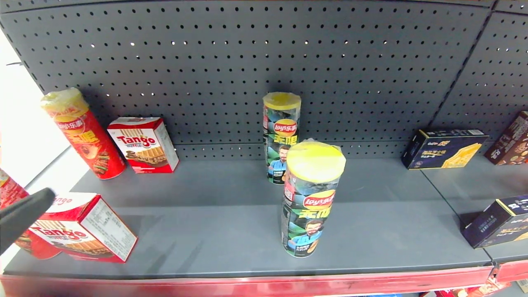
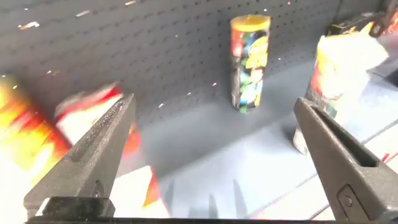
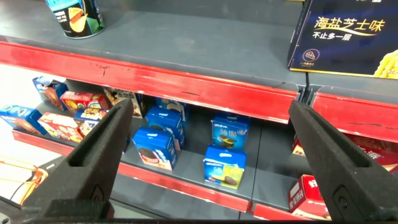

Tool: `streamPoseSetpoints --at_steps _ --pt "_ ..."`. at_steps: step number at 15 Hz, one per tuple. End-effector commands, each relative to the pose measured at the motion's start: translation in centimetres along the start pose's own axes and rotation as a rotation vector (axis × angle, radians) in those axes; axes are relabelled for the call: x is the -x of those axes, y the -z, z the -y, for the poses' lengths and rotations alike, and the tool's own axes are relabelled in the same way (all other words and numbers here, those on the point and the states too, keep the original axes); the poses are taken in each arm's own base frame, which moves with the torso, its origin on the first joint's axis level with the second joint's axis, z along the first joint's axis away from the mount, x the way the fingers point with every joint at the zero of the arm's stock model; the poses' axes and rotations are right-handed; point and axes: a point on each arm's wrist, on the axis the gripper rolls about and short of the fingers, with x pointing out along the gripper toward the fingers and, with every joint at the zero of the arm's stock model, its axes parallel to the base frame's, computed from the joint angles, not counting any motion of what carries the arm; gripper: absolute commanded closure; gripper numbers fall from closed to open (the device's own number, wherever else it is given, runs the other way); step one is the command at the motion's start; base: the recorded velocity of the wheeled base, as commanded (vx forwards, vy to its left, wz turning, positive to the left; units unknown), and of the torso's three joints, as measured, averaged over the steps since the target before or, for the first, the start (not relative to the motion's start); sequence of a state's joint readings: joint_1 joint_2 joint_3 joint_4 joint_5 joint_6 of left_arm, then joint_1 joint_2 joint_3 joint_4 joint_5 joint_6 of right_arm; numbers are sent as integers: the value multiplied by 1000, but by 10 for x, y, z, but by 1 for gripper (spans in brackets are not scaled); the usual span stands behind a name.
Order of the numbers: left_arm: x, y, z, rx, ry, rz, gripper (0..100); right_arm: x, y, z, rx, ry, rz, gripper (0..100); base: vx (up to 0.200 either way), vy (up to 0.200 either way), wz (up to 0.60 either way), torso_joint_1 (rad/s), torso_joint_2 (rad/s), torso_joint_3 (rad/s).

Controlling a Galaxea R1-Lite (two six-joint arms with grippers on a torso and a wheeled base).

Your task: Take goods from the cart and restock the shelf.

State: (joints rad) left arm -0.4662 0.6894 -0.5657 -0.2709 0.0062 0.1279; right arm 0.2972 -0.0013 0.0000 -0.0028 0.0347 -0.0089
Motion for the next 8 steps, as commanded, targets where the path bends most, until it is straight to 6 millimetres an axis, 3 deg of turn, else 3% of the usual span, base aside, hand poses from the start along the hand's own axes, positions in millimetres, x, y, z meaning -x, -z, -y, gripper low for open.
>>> streamPoseSetpoints --at_steps 1,3,5,8 --pt "74 68 14 0 -128 33 0 0 0 0 0 -1 -1 0 0 0 0 0 0 0" --pt "83 97 24 -21 -82 45 0 0 0 0 0 -1 -1 0 0 0 0 0 0 0" --pt "93 134 35 -51 -157 47 0 0 0 0 0 -1 -1 0 0 0 0 0 0 0" --pt "96 150 36 -81 -168 -4 0 0 0 0 0 1 -1 0 0 0 0 0 0 0"
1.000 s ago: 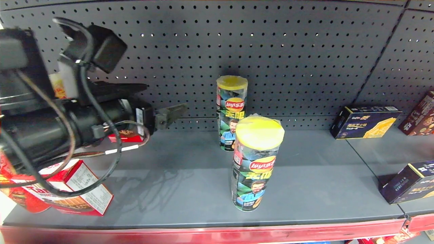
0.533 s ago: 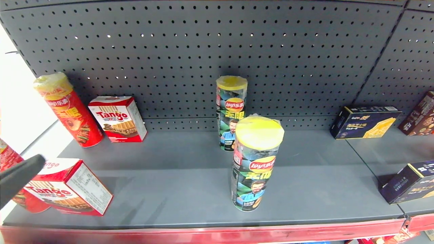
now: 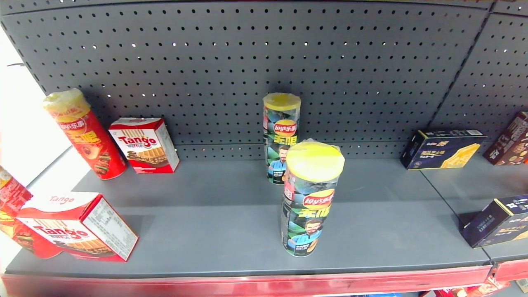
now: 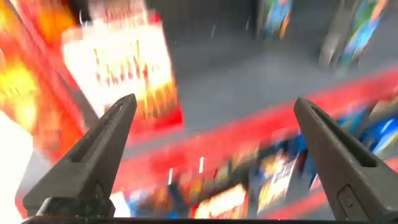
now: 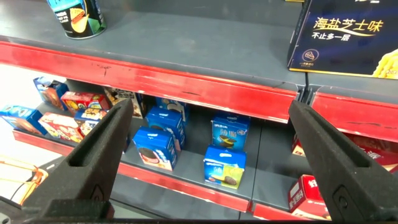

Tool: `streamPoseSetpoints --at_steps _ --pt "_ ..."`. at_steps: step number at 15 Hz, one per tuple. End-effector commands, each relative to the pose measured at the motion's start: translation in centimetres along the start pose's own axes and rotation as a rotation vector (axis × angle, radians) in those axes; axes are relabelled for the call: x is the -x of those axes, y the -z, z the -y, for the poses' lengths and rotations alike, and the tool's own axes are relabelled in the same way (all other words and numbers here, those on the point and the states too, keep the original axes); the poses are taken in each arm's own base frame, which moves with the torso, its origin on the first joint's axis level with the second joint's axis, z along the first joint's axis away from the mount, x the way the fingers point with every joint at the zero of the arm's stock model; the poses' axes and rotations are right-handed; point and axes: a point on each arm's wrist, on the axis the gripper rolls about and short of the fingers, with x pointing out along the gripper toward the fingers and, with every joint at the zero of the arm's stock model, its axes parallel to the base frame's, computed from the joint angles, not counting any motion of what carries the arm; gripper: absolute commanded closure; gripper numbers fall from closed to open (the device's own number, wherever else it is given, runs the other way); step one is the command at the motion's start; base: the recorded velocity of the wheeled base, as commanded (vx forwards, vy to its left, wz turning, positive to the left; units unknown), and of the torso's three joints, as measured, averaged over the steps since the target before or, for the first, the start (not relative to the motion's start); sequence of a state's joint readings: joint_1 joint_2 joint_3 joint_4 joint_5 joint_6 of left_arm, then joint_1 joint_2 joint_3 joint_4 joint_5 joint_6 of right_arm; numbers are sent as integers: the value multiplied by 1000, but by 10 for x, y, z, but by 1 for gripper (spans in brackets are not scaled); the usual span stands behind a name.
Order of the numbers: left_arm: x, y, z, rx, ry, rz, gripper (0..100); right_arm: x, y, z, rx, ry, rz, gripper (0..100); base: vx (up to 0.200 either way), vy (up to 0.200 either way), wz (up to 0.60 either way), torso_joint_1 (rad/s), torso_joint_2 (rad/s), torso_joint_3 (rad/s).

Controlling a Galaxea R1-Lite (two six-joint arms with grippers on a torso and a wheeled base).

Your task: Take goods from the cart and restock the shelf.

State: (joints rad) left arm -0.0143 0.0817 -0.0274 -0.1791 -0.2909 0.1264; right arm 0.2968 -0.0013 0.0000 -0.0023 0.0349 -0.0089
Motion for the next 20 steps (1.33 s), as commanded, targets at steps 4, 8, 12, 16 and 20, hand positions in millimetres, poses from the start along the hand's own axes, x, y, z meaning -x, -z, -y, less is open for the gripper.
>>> streamPoseSetpoints --at_steps 4,8,12,16,20 --pt "6 20 4 20 -38 -67 0 0 0 0 0 -1 -1 0 0 0 0 0 0 0" --pt "7 21 3 17 -87 -81 0 0 0 0 0 -1 -1 0 0 0 0 0 0 0" --pt "8 29 0 88 -271 -163 0 0 0 0 0 -1 -1 0 0 0 0 0 0 0" --pt "8 28 2 111 -198 -149 0 0 0 0 0 2 -1 0 0 0 0 0 0 0" --pt "8 28 2 116 -194 -148 0 0 0 0 -3 20 -2 0 0 0 0 0 0 0"
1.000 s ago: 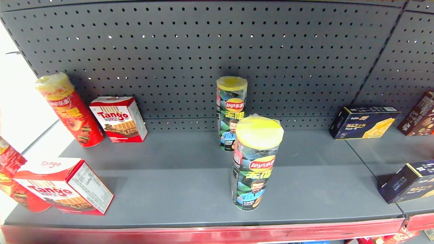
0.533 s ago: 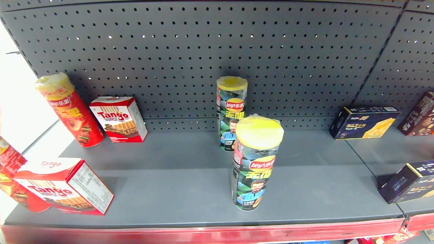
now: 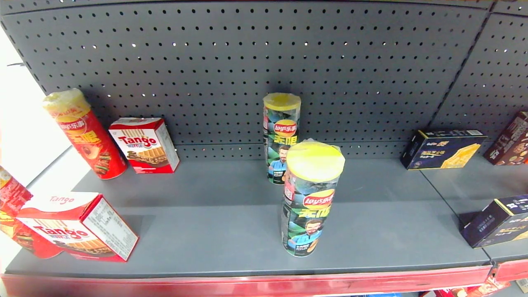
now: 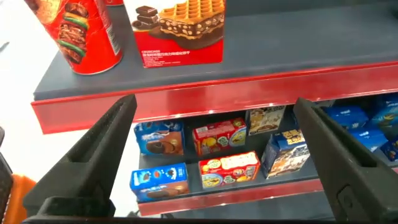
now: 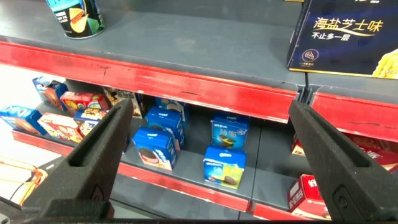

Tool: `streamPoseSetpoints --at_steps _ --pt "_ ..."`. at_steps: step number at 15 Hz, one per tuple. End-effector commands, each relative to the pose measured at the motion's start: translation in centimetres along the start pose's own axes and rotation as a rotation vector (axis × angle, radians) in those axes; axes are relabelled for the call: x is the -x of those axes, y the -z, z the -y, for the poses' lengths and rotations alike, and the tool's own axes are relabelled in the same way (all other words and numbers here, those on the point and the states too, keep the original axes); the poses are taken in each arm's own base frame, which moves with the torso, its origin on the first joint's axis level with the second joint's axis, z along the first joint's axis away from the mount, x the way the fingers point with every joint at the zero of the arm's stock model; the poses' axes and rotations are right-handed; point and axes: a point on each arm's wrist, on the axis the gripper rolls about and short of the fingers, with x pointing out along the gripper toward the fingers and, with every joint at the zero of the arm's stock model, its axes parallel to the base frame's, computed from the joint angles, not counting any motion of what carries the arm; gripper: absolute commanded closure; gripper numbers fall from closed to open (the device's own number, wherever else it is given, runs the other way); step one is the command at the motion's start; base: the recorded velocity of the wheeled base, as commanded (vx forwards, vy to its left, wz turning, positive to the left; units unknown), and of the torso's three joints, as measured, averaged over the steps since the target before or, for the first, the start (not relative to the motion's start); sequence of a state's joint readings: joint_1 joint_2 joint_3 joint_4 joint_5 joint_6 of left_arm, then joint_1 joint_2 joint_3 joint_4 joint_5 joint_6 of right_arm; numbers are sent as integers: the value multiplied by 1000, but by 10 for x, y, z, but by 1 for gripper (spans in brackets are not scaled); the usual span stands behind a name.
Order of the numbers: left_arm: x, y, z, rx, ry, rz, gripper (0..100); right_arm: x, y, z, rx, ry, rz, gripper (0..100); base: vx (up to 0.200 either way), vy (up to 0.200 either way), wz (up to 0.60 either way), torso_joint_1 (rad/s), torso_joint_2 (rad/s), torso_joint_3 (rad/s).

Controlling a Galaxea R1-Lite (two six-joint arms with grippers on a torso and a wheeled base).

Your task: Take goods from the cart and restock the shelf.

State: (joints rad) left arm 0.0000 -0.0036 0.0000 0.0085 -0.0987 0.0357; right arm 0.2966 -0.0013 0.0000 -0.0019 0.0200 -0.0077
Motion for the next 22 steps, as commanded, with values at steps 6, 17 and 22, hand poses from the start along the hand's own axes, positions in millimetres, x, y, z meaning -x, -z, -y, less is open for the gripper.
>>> streamPoseSetpoints --at_steps 6,17,22 --pt "0 0 0 0 3 -7 0 -66 -126 1 -28 -45 -143 0 0 0 0 0 0 0" --pt "0 0 0 1 3 -6 0 -210 -129 -48 74 -317 -386 0 0 0 0 0 0 0" --pt "0 0 0 -1 3 -6 0 -234 -125 -59 92 -313 -426 0 0 0 0 0 0 0"
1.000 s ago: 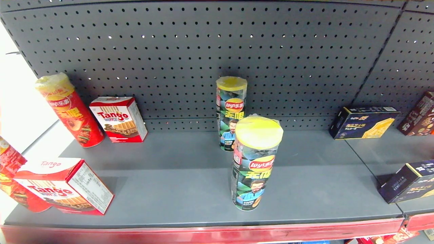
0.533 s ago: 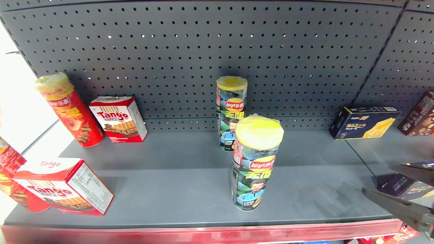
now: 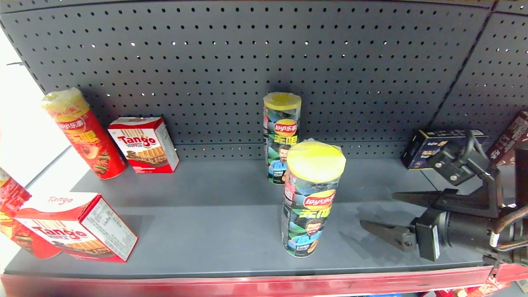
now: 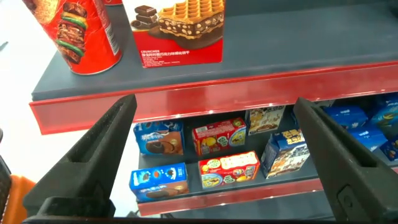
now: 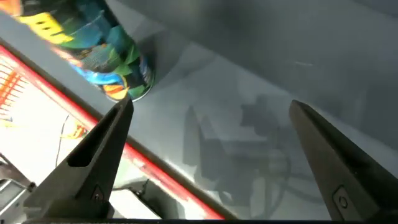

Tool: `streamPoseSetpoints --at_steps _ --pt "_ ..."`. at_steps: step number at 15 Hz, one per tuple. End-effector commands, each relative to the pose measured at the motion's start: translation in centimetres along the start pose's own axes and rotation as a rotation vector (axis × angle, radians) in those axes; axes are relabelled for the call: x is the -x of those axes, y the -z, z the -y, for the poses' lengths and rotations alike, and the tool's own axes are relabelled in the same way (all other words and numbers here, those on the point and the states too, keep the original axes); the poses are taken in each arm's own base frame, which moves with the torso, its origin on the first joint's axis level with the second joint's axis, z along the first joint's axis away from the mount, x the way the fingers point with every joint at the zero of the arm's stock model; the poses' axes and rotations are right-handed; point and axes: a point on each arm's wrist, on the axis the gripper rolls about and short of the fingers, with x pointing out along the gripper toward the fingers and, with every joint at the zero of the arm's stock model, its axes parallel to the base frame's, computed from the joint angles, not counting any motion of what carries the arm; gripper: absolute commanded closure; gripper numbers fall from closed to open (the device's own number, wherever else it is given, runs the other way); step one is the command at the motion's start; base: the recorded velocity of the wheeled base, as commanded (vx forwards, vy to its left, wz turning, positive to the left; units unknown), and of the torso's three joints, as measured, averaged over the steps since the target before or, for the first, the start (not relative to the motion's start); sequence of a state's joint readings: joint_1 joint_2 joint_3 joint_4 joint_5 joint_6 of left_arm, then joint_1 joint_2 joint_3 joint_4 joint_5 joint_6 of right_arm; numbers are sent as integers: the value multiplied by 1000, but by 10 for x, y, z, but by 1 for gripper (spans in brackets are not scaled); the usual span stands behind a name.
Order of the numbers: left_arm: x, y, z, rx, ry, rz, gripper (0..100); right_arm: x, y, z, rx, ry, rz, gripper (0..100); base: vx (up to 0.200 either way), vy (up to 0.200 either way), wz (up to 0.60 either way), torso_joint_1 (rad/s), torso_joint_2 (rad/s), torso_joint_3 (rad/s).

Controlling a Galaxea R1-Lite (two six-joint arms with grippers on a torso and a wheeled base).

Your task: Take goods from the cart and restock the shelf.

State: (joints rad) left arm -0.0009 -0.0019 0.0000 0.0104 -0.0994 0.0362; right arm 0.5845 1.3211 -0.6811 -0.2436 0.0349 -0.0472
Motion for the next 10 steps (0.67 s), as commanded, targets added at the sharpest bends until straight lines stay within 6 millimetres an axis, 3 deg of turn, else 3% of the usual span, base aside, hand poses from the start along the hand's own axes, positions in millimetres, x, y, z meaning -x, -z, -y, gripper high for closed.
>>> streamPoseSetpoints --at_steps 1,10 --pt "0 0 0 0 0 -2 0 -20 -1 -3 7 -2 -42 0 0 0 0 0 0 0" --pt "0 0 0 1 0 -2 0 -60 -16 -8 18 2 -66 0 0 0 0 0 0 0"
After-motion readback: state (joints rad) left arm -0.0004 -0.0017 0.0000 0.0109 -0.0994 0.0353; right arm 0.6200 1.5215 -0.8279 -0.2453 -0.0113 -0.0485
